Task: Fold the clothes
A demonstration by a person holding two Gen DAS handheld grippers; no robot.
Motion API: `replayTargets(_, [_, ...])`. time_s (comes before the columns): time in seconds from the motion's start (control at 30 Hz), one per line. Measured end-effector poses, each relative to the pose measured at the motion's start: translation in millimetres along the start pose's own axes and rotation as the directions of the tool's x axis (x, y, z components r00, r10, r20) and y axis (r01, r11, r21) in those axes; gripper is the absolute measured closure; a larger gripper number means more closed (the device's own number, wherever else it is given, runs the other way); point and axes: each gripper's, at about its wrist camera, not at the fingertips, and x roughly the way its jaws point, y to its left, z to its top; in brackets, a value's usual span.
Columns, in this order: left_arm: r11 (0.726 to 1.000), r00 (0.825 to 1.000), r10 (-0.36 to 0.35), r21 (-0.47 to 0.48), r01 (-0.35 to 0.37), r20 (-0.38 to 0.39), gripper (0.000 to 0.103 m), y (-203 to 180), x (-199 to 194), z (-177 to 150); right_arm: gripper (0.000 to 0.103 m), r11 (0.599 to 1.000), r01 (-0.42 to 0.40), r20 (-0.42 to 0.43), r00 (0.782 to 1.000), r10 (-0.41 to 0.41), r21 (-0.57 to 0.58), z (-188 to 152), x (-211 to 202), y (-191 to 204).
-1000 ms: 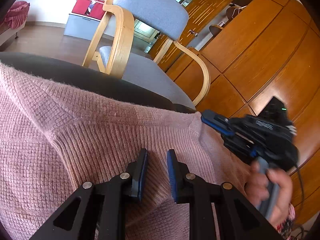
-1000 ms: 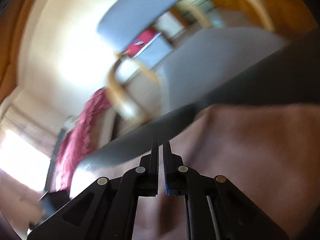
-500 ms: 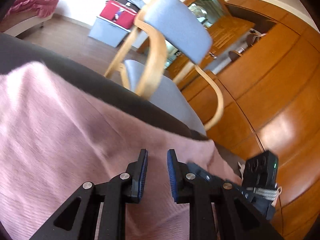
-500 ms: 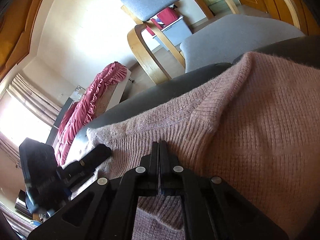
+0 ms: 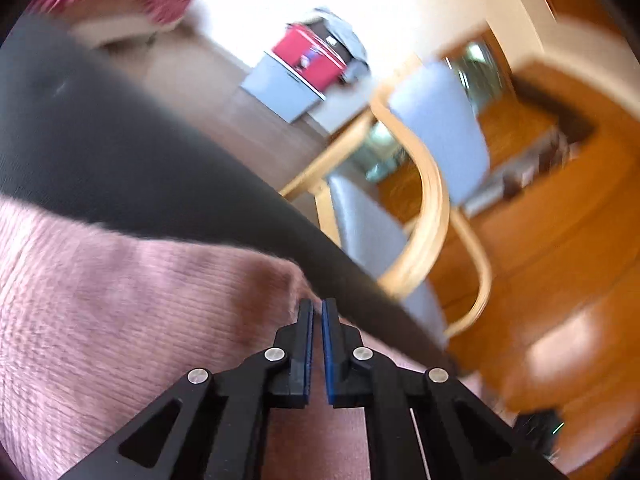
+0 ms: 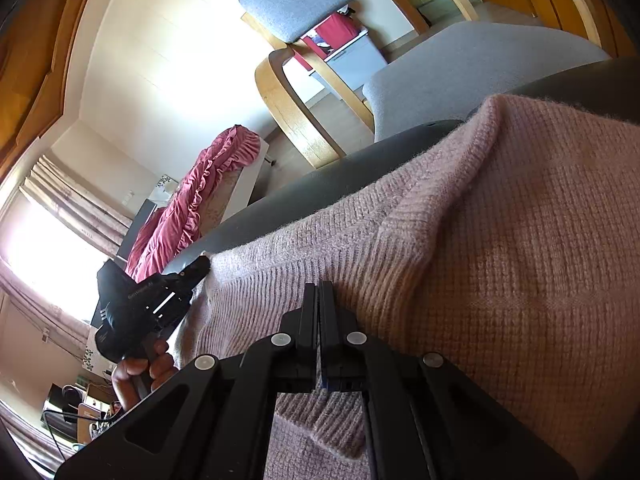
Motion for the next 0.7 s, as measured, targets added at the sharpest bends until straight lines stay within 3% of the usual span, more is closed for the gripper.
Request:
replayTargets(0.1, [0.998, 0.999, 0.028, -0.053, -0.026, 0.044, 0.102, 8.3, -6.2, 4.7, 0.103, 1.0, 0.003, 0.0, 1.0, -0.003, -0.003, -0.8, -0.9, 1.4])
replayTargets(0.2, [0.991, 0.991, 0.131, -0.011, -0.131, 0.028, 0.099, -14.1, -10.8, 2.6, 0.103, 1.0, 0.0, 0.0, 1.0, 0.0, -0.002, -2.5, -3.5, 1.3])
replayTargets(0.27, [0.989, 0.989, 0.136, 0.058, -0.139, 0.06, 0.095, -35.4, -22.9, -4.3, 0.103, 1.0, -0.002, 0.0, 1.0, 0.002, 0.001, -2.3, -3.6, 1.5])
replayTargets(0.37, [0.981, 0.991, 0.081, 0.165, -0.098, 0.109, 0.086, -82.0, -40.5, -26.9, 0.103, 1.0, -0.004, -0.001, 1.0, 0.004, 0.002, 0.5, -1.6, 1.6])
replayTargets(0.4, [0.979, 0.994, 0.051, 0.194, -0.069, 0.099, 0.085, -95.6, -42.4, -36.5, 0.103, 1.0, -0.004, -0.001, 1.0, 0.004, 0.002, 1.0, -1.4, 1.6])
replayTargets(0.47, [0.963, 1.0, 0.013, 0.268, -0.014, 0.008, 0.085, -119.7, -31.5, -62.4, 0.103, 1.0, -0.005, -0.001, 1.0, 0.005, 0.003, 1.2, -1.9, 1.4])
replayTargets(0.53, [0.942, 0.996, 0.031, 0.334, -0.002, -0.081, 0.085, -133.2, -16.4, -85.9, 0.103, 1.0, -0.007, -0.001, 1.0, 0.007, 0.005, 1.4, -1.9, 1.6])
replayTargets(0.6, [0.914, 0.985, 0.092, 0.405, -0.026, -0.144, 0.085, -136.9, 0.8, -106.3, 0.103, 1.0, -0.008, -0.001, 1.0, 0.008, 0.006, 1.6, -1.8, 1.7])
replayTargets(0.67, [0.87, 0.974, 0.156, 0.49, -0.056, -0.165, 0.086, -131.9, 14.4, -124.4, 0.103, 1.0, -0.009, -0.001, 1.0, 0.009, 0.007, 1.7, -1.9, 1.7])
replayTargets(0.7, [0.868, 0.977, 0.137, 0.494, -0.039, -0.165, 0.085, -128.4, 13.4, -126.5, 0.103, 1.0, -0.009, -0.001, 1.0, 0.009, 0.007, 1.6, -2.1, 1.6])
